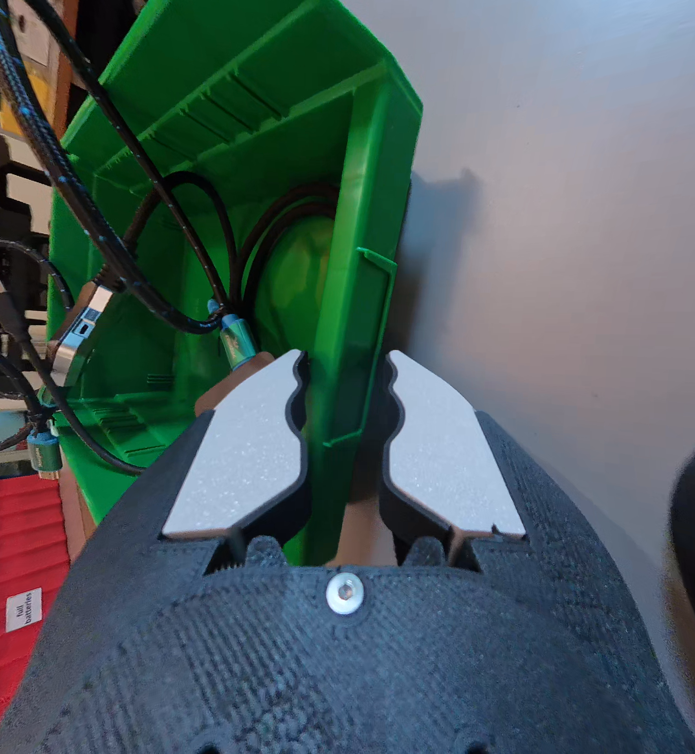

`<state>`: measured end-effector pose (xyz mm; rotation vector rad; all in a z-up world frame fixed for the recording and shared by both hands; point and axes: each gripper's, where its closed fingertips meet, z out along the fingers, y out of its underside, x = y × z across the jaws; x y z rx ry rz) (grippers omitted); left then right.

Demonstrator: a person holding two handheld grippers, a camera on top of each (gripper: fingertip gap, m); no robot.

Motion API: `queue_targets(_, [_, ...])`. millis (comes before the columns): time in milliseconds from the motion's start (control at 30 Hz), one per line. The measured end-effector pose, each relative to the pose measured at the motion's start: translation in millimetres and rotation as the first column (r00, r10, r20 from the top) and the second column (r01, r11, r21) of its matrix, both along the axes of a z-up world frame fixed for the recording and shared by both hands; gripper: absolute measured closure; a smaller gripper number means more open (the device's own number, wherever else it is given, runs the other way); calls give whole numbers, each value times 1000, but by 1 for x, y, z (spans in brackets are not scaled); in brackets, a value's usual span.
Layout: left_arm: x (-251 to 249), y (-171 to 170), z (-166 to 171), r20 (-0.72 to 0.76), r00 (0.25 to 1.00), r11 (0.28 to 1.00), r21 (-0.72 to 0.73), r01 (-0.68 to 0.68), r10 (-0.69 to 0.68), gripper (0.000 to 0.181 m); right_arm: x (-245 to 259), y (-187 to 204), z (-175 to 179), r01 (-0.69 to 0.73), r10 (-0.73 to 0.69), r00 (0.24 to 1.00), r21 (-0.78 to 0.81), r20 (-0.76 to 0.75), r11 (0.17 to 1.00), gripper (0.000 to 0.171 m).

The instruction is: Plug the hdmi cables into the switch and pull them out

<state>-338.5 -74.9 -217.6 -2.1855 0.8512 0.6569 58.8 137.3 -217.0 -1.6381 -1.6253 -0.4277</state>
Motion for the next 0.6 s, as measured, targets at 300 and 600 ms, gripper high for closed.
queue_targets(300, [-32, -6, 132, 418, 907, 974, 183, -134, 46, 143, -39, -94, 53, -294, 137, 822, -206, -553, 933, 110])
queue_targets(600, [-149, 63, 88, 246, 875, 908, -76, -412, 418, 138, -42, -107, 32, -351, 219, 824, -168, -522, 921, 117])
